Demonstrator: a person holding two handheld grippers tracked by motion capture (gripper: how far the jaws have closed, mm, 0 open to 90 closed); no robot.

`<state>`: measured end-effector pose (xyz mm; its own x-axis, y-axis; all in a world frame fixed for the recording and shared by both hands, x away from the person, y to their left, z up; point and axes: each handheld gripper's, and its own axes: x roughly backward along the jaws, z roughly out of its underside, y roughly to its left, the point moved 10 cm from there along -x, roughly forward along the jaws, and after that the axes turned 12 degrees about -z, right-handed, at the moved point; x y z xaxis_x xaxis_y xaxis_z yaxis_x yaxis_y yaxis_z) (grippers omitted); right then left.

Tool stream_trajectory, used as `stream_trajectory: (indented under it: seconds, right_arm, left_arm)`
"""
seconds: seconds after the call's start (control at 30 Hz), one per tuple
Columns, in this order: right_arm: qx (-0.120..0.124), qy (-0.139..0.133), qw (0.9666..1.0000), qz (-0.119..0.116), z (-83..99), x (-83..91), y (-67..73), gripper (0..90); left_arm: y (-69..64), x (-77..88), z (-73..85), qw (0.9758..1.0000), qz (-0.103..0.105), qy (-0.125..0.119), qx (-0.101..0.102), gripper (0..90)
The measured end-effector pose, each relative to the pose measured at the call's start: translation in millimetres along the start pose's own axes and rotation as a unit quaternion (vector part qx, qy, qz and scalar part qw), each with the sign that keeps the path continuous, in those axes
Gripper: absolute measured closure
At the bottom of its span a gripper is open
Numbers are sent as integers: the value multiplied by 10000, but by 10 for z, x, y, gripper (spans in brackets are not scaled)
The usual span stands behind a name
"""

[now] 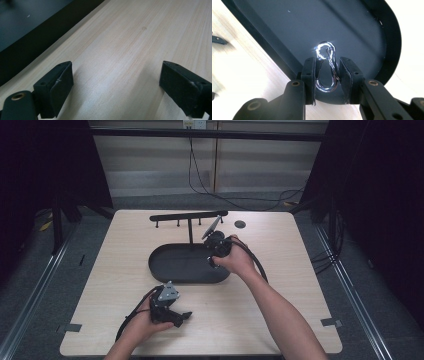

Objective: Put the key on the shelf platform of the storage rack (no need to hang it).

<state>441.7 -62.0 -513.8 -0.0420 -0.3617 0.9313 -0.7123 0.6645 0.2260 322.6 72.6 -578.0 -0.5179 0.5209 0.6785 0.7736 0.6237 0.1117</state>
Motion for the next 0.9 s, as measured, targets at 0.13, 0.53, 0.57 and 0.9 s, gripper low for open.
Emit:
stream_trajectory:
  seconds: [0.13, 0.53, 0.57, 0.9]
  right_arm:
    - [38, -1, 10000, 17, -10, -16, 2, 674]
    - [45, -2, 10000, 7, -28, -104, -23, 673]
    - [38, -10, 10000, -2, -29, -113, -25, 673]
    - [27, -8, 10000, 29, -29, -189, -76, 673]
  left_arm:
    - [1, 0, 0, 10000, -3, 1, -3, 116]
    - [0, 1, 1, 10000, -1, 3, -5, 116]
    - [0, 1, 0, 10000, -2, 0, -4, 116]
    - [0, 0, 0, 10000, -4, -1, -4, 116]
